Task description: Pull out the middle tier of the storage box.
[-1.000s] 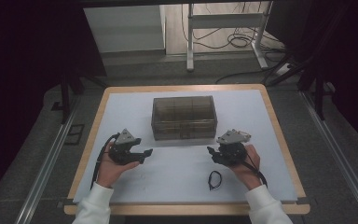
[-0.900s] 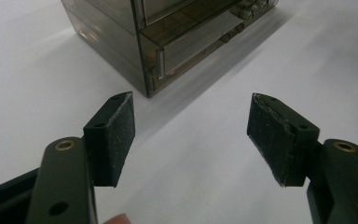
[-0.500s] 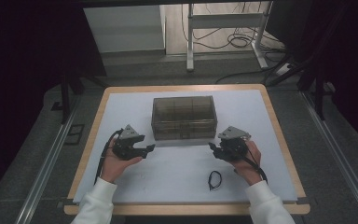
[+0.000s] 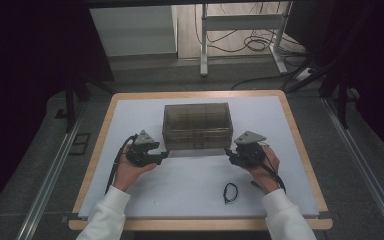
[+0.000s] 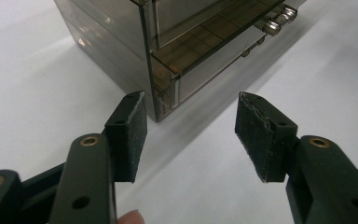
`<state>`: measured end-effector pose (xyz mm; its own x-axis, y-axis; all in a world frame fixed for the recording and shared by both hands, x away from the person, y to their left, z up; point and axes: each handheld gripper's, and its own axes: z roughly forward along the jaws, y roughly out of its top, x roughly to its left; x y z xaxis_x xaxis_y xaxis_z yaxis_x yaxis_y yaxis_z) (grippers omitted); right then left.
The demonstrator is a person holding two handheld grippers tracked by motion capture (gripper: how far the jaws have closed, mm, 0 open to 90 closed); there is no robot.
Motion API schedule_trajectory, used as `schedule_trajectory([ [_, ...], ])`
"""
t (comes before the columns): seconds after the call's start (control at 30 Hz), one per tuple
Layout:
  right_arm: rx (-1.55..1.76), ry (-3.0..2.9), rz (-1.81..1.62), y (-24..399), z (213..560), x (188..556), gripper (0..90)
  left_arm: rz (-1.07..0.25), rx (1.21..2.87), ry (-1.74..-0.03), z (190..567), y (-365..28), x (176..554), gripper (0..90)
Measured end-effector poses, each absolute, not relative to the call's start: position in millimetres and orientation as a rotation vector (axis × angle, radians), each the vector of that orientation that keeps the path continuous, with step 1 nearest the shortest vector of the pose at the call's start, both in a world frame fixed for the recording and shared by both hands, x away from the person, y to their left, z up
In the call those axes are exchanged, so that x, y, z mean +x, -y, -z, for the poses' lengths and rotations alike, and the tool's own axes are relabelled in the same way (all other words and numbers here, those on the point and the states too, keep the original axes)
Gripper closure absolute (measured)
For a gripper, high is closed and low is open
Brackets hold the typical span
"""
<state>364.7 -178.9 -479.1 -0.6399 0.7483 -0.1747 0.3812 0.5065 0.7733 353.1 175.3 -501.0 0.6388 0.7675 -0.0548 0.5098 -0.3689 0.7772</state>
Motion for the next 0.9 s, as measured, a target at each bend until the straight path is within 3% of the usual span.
schedule_trajectory([
  [0.9, 0.953, -2.275, -1.015, 180, 485, 377, 57.6, -0.401, 2.033, -1.003, 509, -171, 362, 60.8],
])
